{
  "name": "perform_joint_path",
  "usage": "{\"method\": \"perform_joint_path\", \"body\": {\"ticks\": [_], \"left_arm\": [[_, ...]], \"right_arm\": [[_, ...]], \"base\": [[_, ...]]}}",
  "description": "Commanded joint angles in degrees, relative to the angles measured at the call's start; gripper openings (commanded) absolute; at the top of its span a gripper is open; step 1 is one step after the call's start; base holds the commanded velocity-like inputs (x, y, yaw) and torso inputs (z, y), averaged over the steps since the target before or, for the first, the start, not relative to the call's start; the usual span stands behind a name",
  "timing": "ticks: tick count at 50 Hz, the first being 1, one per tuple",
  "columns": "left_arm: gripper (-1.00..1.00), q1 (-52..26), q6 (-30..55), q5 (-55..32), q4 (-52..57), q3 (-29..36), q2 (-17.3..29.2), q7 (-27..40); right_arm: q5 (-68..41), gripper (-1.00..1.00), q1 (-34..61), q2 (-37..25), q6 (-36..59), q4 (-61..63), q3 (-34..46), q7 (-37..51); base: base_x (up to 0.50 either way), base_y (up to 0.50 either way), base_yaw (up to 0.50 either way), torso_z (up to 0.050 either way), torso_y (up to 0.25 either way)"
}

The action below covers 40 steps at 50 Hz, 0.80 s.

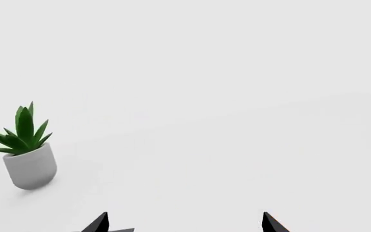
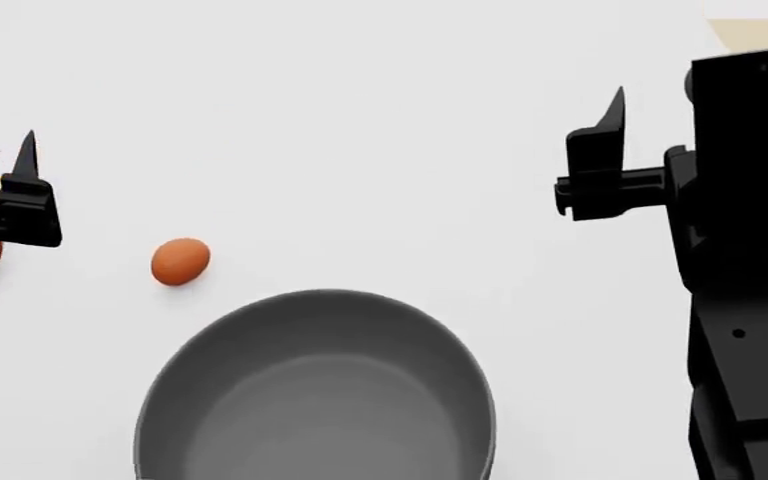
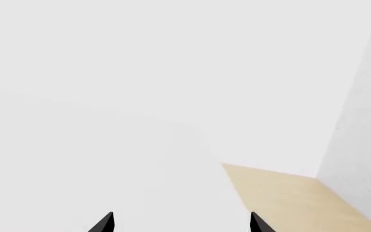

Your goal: Place the eggs and milk next to the bowl.

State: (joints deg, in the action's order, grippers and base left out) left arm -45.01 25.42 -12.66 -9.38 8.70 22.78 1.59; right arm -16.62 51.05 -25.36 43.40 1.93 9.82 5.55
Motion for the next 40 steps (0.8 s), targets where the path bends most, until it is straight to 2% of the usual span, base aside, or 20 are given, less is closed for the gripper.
{"method": "perform_joint_path", "body": {"ticks": [1, 5, 31, 40], "left_arm": [[1.00, 0.71, 0.06, 0.37, 1.62, -1.59, -0.95, -1.40], [1.00, 0.95, 0.91, 0.14, 2.72, -1.58, -0.81, -1.29], [1.00, 0.89, 3.27, -2.37, 3.06, -2.99, -0.93, -1.36], [1.00, 1.23, 3.70, -2.77, 3.66, -3.30, -0.67, -1.20]], "right_arm": [[0.77, 1.00, -0.12, 1.06, 0.16, 0.43, -1.46, -1.59], [0.42, 1.00, -0.24, 1.22, -0.01, 0.54, -2.00, -1.43], [0.01, 1.00, -0.73, 1.06, -0.02, 1.27, -1.79, -1.32], [0.02, 1.00, -0.53, 1.29, -0.41, 0.71, -1.34, -1.47]], "base": [[0.45, 0.00, 0.00, 0.000, 0.000], [0.46, 0.00, 0.00, 0.000, 0.000], [0.00, 0.00, 0.00, 0.000, 0.000], [0.00, 0.00, 0.00, 0.000, -0.100]]}}
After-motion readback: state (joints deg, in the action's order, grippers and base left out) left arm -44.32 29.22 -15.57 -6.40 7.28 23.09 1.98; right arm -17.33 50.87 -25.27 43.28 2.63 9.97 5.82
